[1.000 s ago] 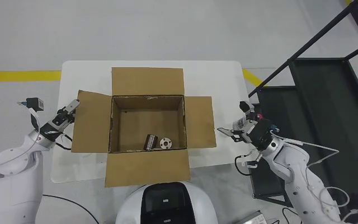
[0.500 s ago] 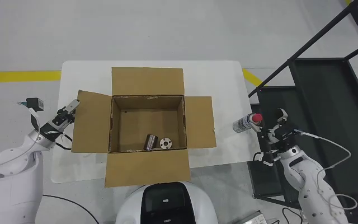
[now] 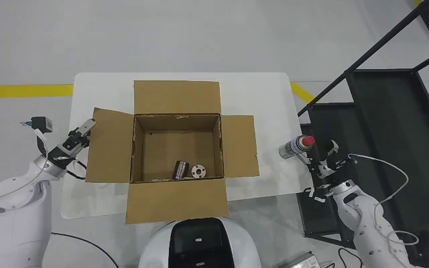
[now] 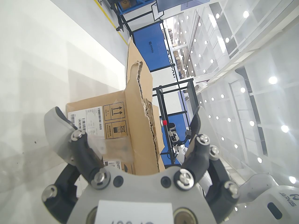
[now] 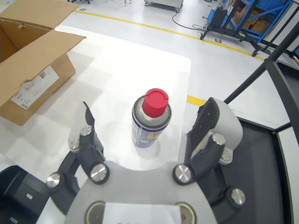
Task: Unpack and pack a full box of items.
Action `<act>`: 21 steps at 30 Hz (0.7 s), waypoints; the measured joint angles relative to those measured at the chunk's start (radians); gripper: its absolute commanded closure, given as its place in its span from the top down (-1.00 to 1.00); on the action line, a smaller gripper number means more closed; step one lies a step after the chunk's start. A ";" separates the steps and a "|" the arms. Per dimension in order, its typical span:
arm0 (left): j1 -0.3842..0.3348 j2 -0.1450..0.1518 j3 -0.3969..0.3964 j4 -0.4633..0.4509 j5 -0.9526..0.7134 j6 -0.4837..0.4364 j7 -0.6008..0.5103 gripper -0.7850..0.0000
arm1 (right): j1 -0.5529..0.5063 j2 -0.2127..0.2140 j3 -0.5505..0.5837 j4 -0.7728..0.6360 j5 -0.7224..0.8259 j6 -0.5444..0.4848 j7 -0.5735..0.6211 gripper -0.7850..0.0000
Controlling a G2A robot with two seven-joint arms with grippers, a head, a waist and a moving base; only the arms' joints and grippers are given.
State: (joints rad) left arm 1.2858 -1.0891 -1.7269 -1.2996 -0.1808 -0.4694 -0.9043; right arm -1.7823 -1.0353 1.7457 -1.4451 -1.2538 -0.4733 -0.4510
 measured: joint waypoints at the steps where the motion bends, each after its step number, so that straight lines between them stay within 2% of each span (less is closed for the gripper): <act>1: 0.000 0.000 0.000 0.000 0.000 0.000 0.000 1.00 | 0.000 0.000 0.000 0.000 0.000 0.000 0.000 1.00; 10: 0.000 0.000 0.000 0.000 0.000 0.000 0.000 1.00 | 0.009 -0.001 0.000 0.009 0.018 0.004 0.014 1.00; 21: 0.000 0.000 0.000 0.000 0.000 0.000 0.000 1.00 | 0.113 -0.020 -0.100 0.193 0.049 -0.017 0.017 1.00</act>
State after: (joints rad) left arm 1.2858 -1.0891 -1.7269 -1.2996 -0.1808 -0.4694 -0.9043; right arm -1.6693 -1.0552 1.6456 -1.2517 -1.2045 -0.4904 -0.4340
